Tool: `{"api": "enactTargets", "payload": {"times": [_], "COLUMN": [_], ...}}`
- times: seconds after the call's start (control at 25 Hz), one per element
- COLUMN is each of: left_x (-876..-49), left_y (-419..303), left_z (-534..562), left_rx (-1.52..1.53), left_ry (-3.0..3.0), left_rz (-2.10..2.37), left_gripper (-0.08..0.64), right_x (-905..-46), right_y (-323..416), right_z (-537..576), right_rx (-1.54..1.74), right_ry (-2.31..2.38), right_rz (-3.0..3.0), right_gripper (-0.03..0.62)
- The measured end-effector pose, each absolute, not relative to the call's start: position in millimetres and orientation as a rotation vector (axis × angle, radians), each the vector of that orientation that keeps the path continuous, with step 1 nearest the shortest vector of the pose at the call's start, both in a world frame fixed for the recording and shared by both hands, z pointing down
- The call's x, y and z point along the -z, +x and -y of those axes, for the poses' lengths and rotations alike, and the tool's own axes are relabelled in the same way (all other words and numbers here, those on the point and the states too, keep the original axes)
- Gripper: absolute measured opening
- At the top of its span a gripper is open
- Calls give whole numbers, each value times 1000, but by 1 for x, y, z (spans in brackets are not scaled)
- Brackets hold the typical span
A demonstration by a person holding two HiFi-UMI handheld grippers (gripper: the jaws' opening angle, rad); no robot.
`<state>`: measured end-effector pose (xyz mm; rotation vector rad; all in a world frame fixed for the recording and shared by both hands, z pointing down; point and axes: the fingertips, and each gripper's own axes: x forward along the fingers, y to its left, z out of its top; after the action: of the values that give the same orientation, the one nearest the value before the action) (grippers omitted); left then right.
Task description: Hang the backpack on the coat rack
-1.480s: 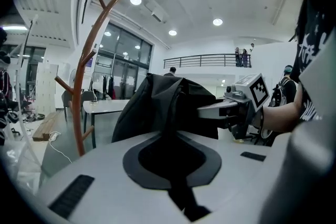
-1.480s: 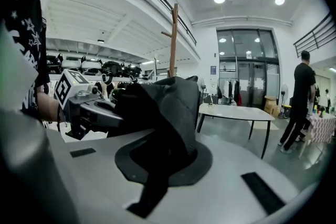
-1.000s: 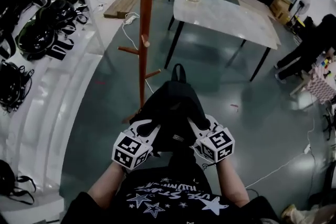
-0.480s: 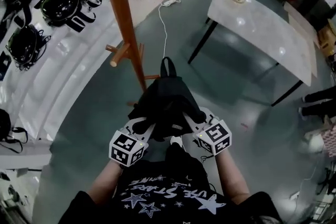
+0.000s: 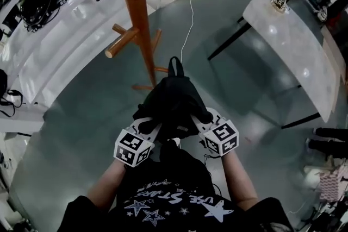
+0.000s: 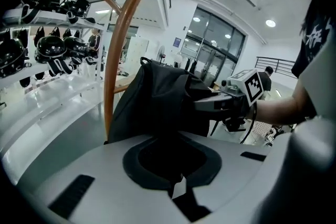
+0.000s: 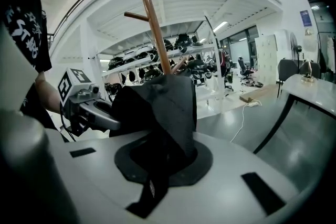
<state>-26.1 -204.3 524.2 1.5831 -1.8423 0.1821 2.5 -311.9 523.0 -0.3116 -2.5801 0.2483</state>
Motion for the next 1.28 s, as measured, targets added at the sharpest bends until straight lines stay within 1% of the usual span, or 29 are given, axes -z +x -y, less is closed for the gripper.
{"api": "enactTargets", "payload": {"times": [0.56, 1.28], "left_x": [-582, -600], "left_y": [-26, -25], "left_z": [217, 225], "left_rx": [-147, -143], "left_ry": [1451, 1400], "left_rz": [1832, 1802], "left_gripper": [26, 26], "right_x": [-585, -607], "right_y": [-12, -15], "right_z": [327, 335], "right_rx": [-290, -332], "right_ry": [-396, -406], "right_rz": [2498, 2467], "right_gripper": [21, 21]}}
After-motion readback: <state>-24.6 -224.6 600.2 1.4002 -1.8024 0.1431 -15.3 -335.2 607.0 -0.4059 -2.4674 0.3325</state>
